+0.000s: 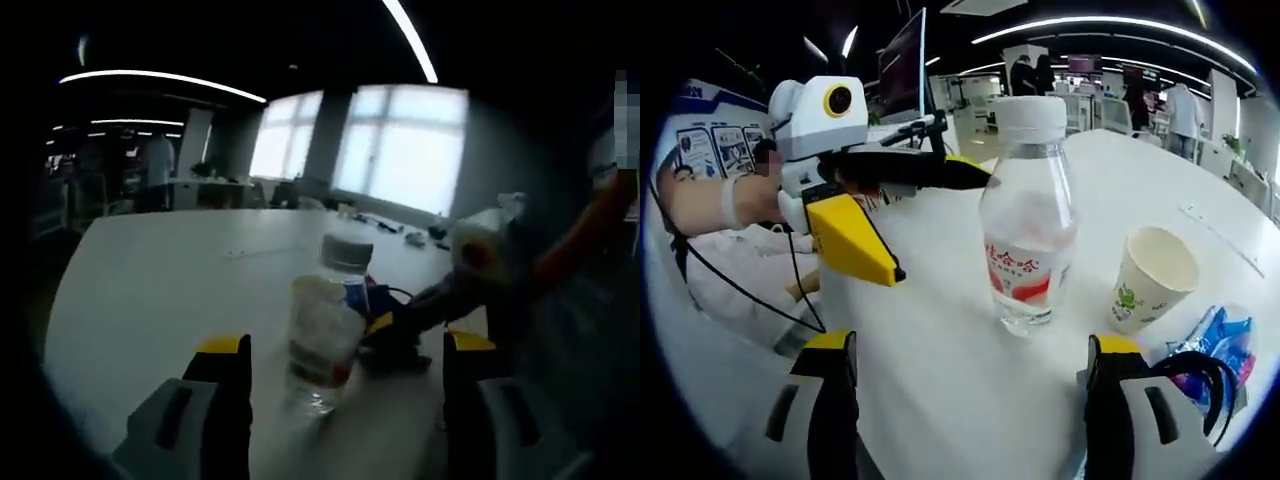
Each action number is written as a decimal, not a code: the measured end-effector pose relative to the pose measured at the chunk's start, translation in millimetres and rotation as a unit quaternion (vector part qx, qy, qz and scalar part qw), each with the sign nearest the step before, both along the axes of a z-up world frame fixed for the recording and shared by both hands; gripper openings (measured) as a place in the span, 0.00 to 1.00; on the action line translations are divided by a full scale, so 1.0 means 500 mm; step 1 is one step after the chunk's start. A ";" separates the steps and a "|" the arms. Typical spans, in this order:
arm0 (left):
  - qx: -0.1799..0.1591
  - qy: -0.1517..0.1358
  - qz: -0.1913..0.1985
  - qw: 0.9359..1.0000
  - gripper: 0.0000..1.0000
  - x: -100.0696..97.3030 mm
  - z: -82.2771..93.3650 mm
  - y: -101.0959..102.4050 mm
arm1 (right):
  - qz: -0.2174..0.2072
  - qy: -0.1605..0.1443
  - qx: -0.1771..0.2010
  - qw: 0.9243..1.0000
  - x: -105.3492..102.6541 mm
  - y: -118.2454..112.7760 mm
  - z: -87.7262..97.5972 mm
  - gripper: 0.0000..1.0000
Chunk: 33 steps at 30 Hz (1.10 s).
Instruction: Arrange the tabletop items into an orderly group along one side of the table until the central work area is clear of visible clutter.
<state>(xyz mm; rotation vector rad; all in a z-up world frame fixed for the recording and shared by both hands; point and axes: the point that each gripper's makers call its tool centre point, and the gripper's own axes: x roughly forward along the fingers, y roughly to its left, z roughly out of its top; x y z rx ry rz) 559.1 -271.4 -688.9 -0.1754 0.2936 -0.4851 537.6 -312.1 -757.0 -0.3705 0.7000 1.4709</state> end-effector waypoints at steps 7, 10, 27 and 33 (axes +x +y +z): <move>0.005 0.012 0.020 1.000 0.75 -0.020 -0.006 -0.004 | 0.042 0.007 -0.002 0.999 -0.012 -0.020 0.008 0.93; 0.009 0.019 0.023 1.000 0.75 -0.025 -0.011 -0.011 | 0.056 0.004 -0.004 0.998 -0.012 -0.028 0.009 0.93; 0.017 0.056 0.046 0.997 0.73 -0.063 -0.043 -0.041 | 0.113 0.018 0.020 0.993 -0.003 -0.048 0.038 0.86; 0.018 0.067 0.059 0.996 0.74 -0.071 -0.055 -0.037 | 0.147 0.019 0.038 0.988 0.002 -0.043 0.057 0.84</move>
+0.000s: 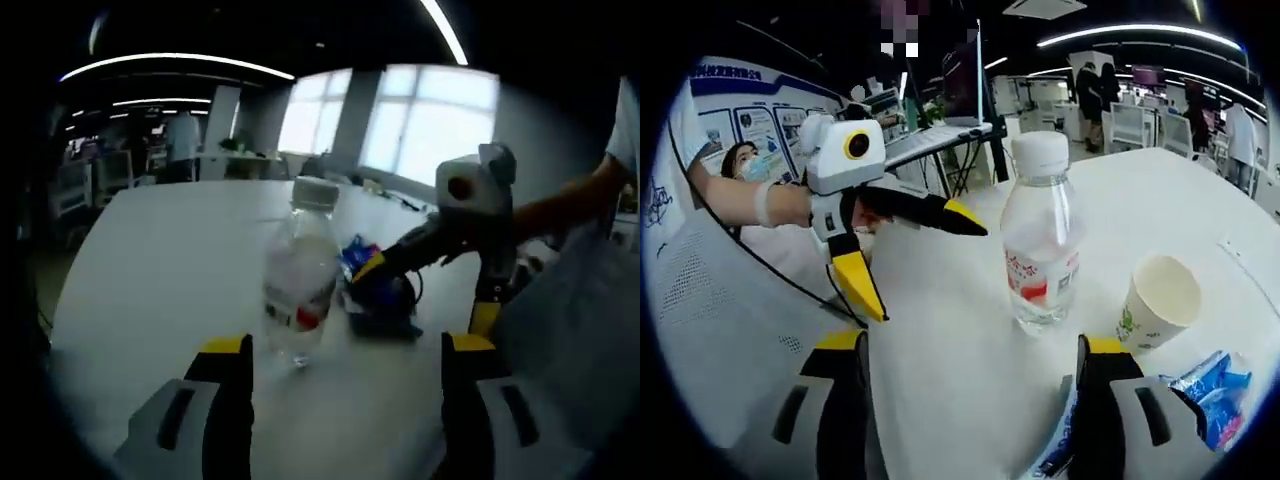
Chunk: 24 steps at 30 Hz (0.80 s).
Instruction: Arrange the tabletop items into an orderly group along one side of the table until the central work area is clear of visible clutter.
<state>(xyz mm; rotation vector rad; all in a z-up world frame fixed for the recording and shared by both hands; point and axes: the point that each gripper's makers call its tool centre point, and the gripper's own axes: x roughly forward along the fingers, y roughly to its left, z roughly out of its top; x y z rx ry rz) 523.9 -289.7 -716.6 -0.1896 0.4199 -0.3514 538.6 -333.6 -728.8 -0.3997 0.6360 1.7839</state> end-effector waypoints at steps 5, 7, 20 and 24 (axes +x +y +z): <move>0.005 0.009 -0.001 1.000 0.74 -0.006 -0.006 -0.008 | 0.023 0.010 0.017 1.000 0.012 0.011 0.020 0.83; 0.006 0.010 0.001 1.000 0.73 -0.006 -0.008 -0.008 | 0.042 0.004 0.023 0.999 0.016 0.015 0.025 0.83; 0.014 0.029 -0.003 0.999 0.74 -0.009 -0.027 -0.025 | 0.076 -0.003 0.051 0.996 0.041 0.036 0.058 0.81; 0.018 0.035 -0.004 0.999 0.74 -0.013 -0.029 -0.024 | 0.092 -0.017 0.058 0.994 0.049 0.041 0.068 0.80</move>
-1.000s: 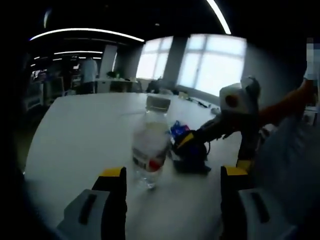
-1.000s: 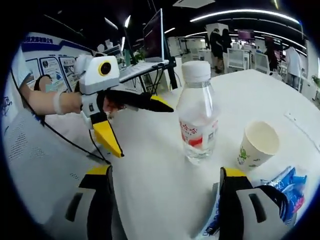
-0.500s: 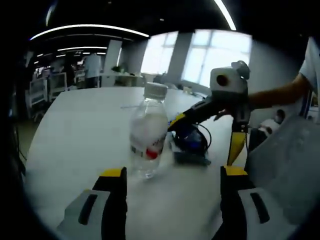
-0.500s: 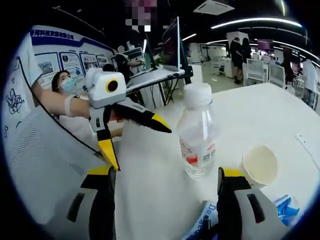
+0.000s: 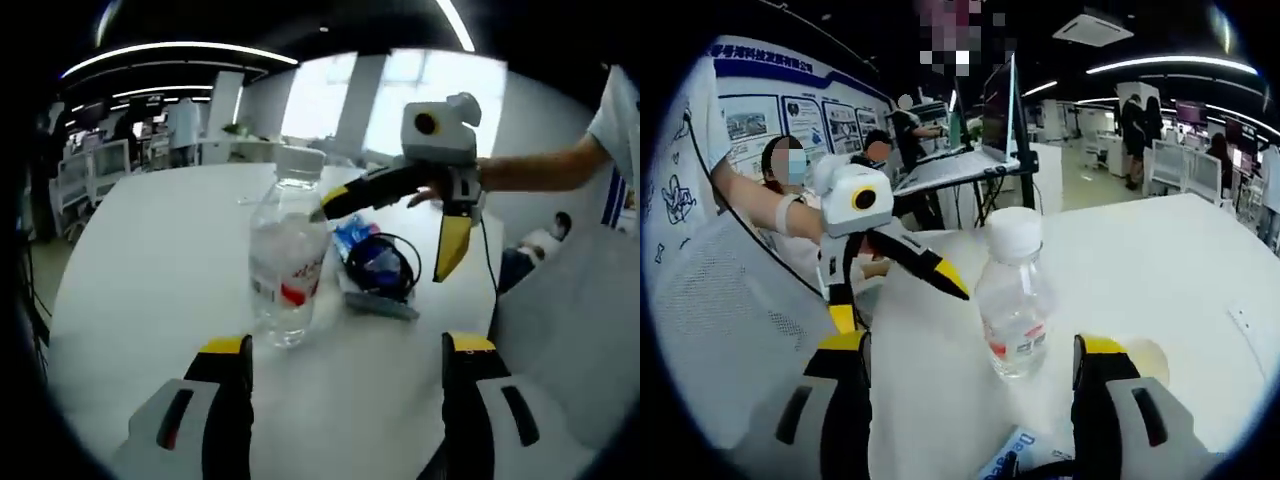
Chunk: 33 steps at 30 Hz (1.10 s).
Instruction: Arrange the tabletop items into an orderly group along one side of the table until the central work area is clear of visible clutter.
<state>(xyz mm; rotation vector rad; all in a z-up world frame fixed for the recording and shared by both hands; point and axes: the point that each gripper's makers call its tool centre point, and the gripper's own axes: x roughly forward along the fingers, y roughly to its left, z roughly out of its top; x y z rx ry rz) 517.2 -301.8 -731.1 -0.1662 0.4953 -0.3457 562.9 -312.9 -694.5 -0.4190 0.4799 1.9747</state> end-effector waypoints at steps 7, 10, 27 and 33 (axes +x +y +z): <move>0.003 0.005 -0.001 1.000 0.74 -0.001 -0.005 0.008 | 0.018 -0.005 0.006 1.000 0.023 0.021 -0.013 0.78; 0.002 0.005 -0.001 1.000 0.74 0.000 -0.007 0.010 | 0.029 -0.002 0.009 1.000 0.031 0.033 -0.011 0.77; 0.001 0.022 -0.004 1.000 0.76 0.015 -0.036 0.019 | 0.076 -0.015 -0.007 0.997 0.042 0.070 -0.044 0.67; 0.001 0.022 -0.004 1.000 0.76 0.017 -0.038 0.021 | 0.096 -0.022 -0.010 0.995 0.037 0.081 -0.053 0.67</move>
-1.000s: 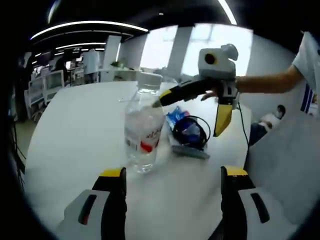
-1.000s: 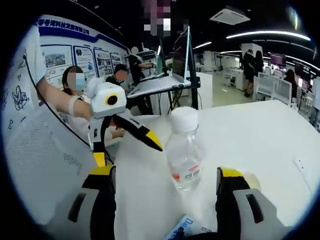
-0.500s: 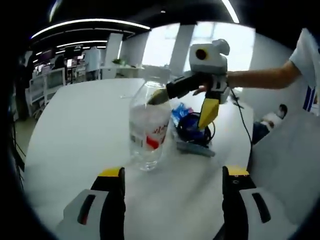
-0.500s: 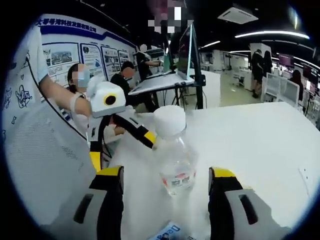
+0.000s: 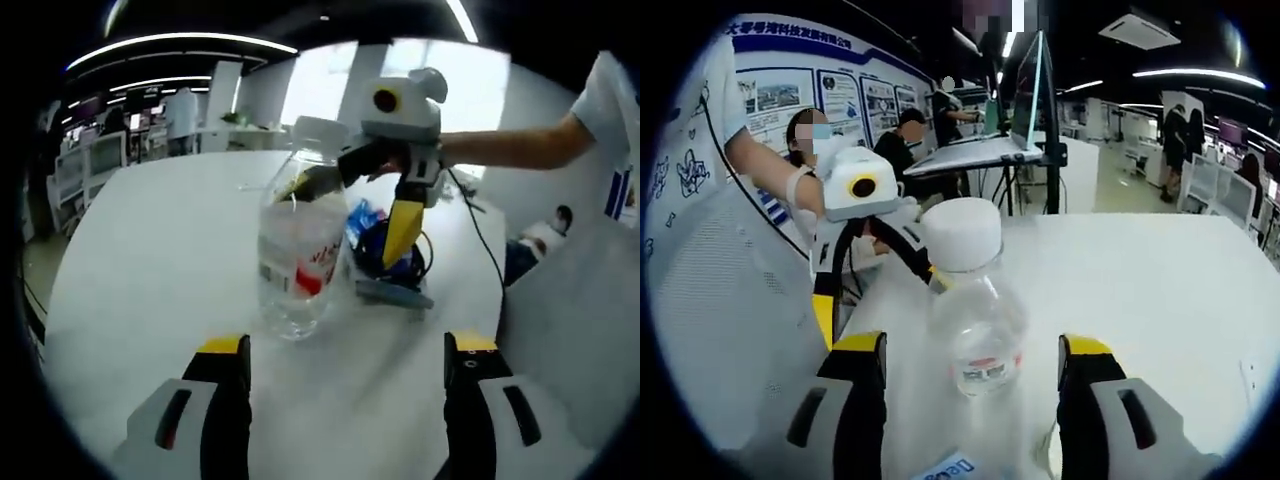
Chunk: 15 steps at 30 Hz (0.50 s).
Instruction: Arrange the tabletop items into an orderly group along one side of the table until the central work area is clear of visible clutter.
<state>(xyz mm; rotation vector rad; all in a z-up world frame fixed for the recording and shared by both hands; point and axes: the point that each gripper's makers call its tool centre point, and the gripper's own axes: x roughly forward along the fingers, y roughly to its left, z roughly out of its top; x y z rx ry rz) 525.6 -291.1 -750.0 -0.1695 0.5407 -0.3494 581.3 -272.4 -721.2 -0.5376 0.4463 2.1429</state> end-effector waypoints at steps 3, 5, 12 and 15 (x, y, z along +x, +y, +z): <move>0.001 0.002 -0.001 1.000 0.76 0.000 -0.004 0.001 | 0.007 -0.005 0.001 1.000 0.000 0.006 -0.004 0.64; -0.001 0.002 0.001 1.000 0.76 0.000 -0.002 0.002 | 0.013 -0.008 -0.002 1.000 -0.006 0.008 -0.006 0.64; -0.003 0.000 0.004 1.000 0.75 0.001 -0.002 0.005 | 0.029 -0.018 -0.005 0.999 -0.012 0.023 -0.017 0.62; -0.002 0.001 0.004 1.000 0.75 -0.002 -0.003 0.005 | 0.031 -0.020 -0.002 0.999 -0.011 0.026 -0.014 0.61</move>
